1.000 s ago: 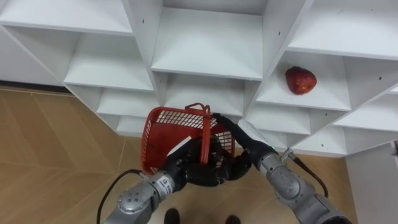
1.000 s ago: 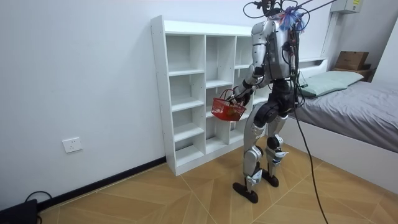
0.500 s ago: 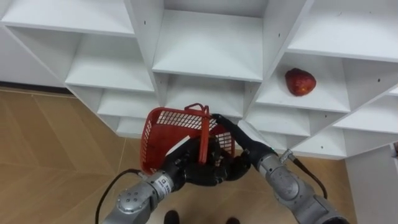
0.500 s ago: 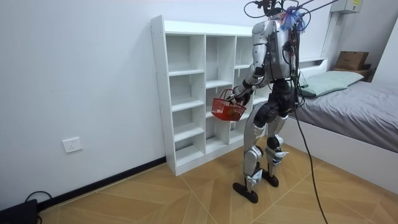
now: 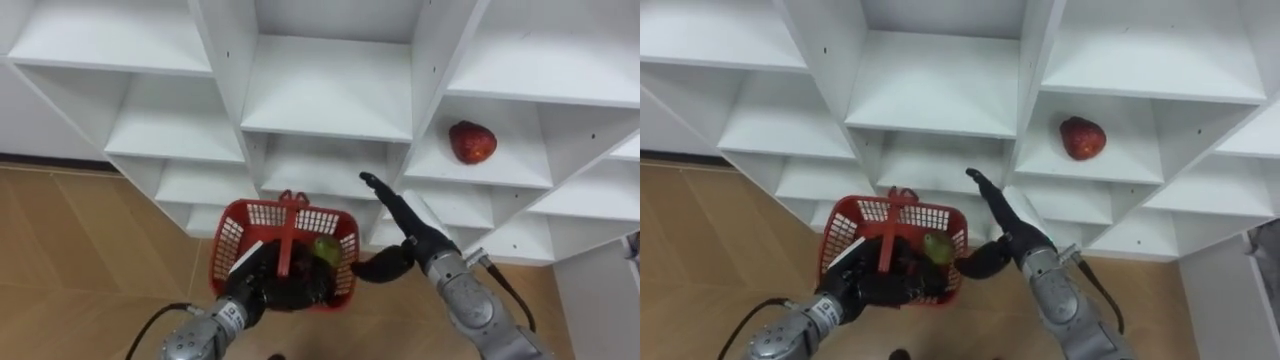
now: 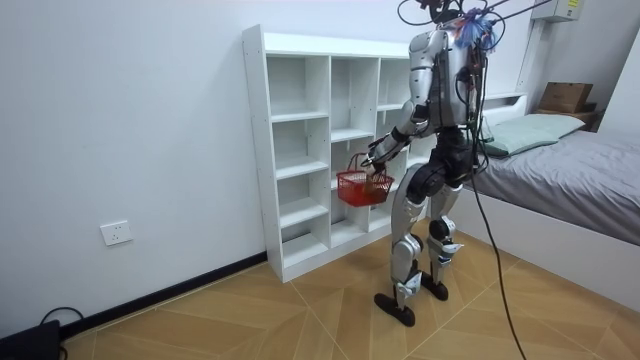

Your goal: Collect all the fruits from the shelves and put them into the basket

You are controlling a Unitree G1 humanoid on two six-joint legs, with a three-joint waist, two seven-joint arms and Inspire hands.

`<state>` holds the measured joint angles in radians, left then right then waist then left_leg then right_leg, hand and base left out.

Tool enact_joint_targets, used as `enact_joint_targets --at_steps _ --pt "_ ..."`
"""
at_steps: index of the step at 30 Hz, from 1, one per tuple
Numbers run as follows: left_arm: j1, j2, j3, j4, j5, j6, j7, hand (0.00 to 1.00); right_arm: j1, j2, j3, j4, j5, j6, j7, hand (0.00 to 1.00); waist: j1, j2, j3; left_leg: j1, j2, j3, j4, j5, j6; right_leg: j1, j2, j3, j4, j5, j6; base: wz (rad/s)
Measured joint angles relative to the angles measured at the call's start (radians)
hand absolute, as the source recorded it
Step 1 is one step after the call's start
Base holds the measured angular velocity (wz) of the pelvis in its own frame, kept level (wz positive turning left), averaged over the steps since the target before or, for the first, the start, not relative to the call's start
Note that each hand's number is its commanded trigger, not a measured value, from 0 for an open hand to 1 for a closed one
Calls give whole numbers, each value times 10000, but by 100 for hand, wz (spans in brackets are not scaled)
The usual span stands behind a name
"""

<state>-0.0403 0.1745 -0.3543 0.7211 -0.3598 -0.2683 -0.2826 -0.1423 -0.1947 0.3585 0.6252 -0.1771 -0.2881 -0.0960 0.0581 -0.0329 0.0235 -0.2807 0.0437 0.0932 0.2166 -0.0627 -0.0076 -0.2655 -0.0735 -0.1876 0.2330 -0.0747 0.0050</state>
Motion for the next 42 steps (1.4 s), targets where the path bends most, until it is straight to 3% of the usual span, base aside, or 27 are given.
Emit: enact_joint_targets --at_steps 4,10,18,30,42 --pt "187 -15 42 -14 0 0 360 100 497 30 -272 -99 487 -194 -251 0 -18 61 -43 271 7 50 -74 -27 -7 290 35 82 -194 45 18 -4" --pt "344 -134 535 -38 2 0 770 100 726 82 -695 -142 643 -196 -719 0 -226 104 -81 484 18 212 -188 -27 -7 407 69 247 -280 76 39 -9" --pt "359 -140 709 344 -3 0 1197 100 911 15 -1065 -429 2100 -200 -1556 0 -447 103 -86 763 16 399 -381 -28 -7 526 85 431 -299 68 58 -6" --pt "407 -93 735 762 -10 22 1506 100 1060 10 -1164 -520 2070 -205 -2600 0 -812 106 -86 844 10 457 -504 -44 -23 523 93 483 -305 36 73 -1" --pt "421 -98 767 736 27 85 1717 100 959 -219 -1933 -492 2159 -405 -3493 0 -808 96 -78 829 11 455 -480 -45 -23 516 78 458 -290 28 81 0"
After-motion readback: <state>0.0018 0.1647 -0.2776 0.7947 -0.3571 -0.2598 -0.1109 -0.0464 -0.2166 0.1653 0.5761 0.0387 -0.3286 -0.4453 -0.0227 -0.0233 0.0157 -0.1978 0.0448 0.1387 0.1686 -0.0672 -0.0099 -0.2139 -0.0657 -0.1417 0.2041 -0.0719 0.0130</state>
